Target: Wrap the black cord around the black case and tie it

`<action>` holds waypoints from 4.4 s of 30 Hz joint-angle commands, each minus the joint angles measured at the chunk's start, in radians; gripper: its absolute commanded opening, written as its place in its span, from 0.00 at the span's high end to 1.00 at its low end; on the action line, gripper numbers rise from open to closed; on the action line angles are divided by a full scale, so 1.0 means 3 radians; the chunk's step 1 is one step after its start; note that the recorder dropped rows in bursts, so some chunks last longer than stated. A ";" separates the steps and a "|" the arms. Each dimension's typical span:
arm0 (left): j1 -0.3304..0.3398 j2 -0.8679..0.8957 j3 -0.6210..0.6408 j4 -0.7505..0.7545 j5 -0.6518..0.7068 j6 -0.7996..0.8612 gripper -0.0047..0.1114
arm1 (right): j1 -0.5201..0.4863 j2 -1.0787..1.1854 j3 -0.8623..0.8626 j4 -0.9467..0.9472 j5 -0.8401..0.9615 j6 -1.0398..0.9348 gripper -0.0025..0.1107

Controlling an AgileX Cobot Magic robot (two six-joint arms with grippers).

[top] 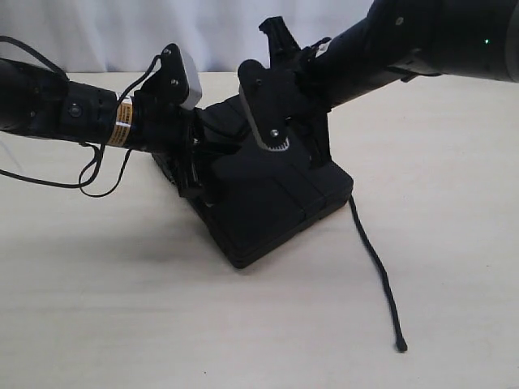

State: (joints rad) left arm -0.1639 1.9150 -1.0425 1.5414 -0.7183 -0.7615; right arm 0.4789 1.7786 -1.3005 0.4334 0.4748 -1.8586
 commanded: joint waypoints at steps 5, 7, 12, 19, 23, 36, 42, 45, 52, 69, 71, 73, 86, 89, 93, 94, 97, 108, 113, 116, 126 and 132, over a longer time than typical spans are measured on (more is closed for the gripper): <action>0.0001 0.0004 -0.0023 -0.0119 -0.0054 0.0002 0.96 | 0.0004 -0.0006 0.0015 -0.0019 -0.0129 0.1859 0.94; 0.0001 0.0004 -0.0023 -0.0260 -0.0054 0.0002 0.96 | 0.0004 -0.0006 0.0015 -0.0031 -0.0129 0.2290 0.94; 0.0001 0.0004 -0.0023 -0.0416 -0.0054 0.0002 0.95 | -0.0002 -0.0006 -0.0001 -0.0031 -0.0196 0.3401 0.94; 0.0001 0.0004 -0.0023 -0.0416 -0.0054 0.0002 0.68 | -0.0002 -0.0006 -0.0013 -0.0031 -0.0220 0.3973 0.94; 0.0001 0.0004 -0.0023 -0.0416 -0.0054 0.0002 0.52 | -0.0002 -0.0006 -0.0009 -0.0031 -0.0220 0.3999 0.94; 0.0148 -0.0168 -0.0023 -0.0488 -0.0067 -0.0109 0.48 | -0.0008 -0.0006 -0.0009 -0.0203 -0.0199 0.4190 0.94; 0.0205 -0.0192 -0.0023 -0.0714 -0.0062 -0.0186 0.49 | -0.0008 -0.0006 -0.0009 -0.0203 -0.0199 0.4190 0.94; 0.0205 -0.0192 -0.0023 -0.0719 -0.0239 -0.0174 0.49 | -0.0008 -0.0006 -0.0009 -0.0203 -0.0199 0.4251 0.94; 0.0197 -0.0159 -0.0023 -0.0752 -0.0196 -0.0009 0.49 | -0.0008 -0.0006 -0.0009 -0.0155 -0.0185 0.4253 0.94; 0.0082 0.0229 -0.0023 -0.1602 -0.0646 0.0927 0.49 | -0.0008 -0.0006 -0.0009 -0.0004 -0.0159 0.4260 0.94; 0.0032 0.0229 -0.0023 -0.1630 -0.0509 0.1018 0.49 | -0.0008 -0.0006 -0.0009 0.0003 -0.0150 0.4268 0.94; -0.0022 0.0237 -0.0023 -0.1739 -0.0295 0.1169 0.49 | -0.0008 -0.0006 -0.0009 0.0041 -0.0140 0.4267 0.94; -0.0035 0.0402 -0.0023 -0.2108 -0.0034 0.1517 0.49 | -0.0016 -0.0006 -0.0081 0.0073 -0.0169 0.4503 0.94; -0.0035 0.0362 -0.0023 -0.1780 -0.0211 0.1288 0.49 | -0.0016 -0.0006 -0.0081 0.0073 -0.0176 0.4528 0.94; 0.0005 0.0201 -0.0023 -0.1688 -0.0233 0.1025 0.49 | -0.0016 -0.0006 -0.0081 0.0073 -0.0242 0.4620 0.94; 0.0040 0.0188 -0.0023 -0.1688 -0.0245 0.0962 0.49 | -0.0016 -0.0006 -0.0081 0.0073 -0.0249 0.4639 0.94; 0.0159 0.0180 -0.0023 -0.1798 -0.0269 0.0822 0.49 | -0.0016 -0.0006 -0.0081 0.0073 -0.0258 0.4688 0.94; 0.0196 0.0209 -0.0023 -0.2101 -0.0284 0.0719 0.49 | -0.0016 -0.0006 -0.0081 0.0096 0.0171 0.4865 0.94; 0.0196 0.0209 -0.0023 -0.2224 -0.0126 0.0713 0.49 | -0.0016 -0.0006 -0.0081 0.0096 0.0536 0.4878 0.94; 0.0196 0.0209 -0.0023 -0.2209 -0.0138 0.0713 0.49 | -0.0016 -0.0006 -0.0081 0.0089 0.0661 0.4878 0.94; 0.0196 0.0209 -0.0023 -0.2192 -0.0139 0.0706 0.49 | -0.0016 -0.0006 -0.0081 0.0075 0.0605 0.4885 0.82; 0.0196 0.0209 -0.0023 -0.1955 -0.0212 0.0706 0.49 | -0.0016 -0.0013 -0.0250 0.0067 0.0759 0.5018 0.56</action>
State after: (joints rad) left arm -0.1047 1.9770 -1.0425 0.9312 -0.7612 -0.5428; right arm 0.4789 1.7801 -1.3410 0.4639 0.6716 -0.3670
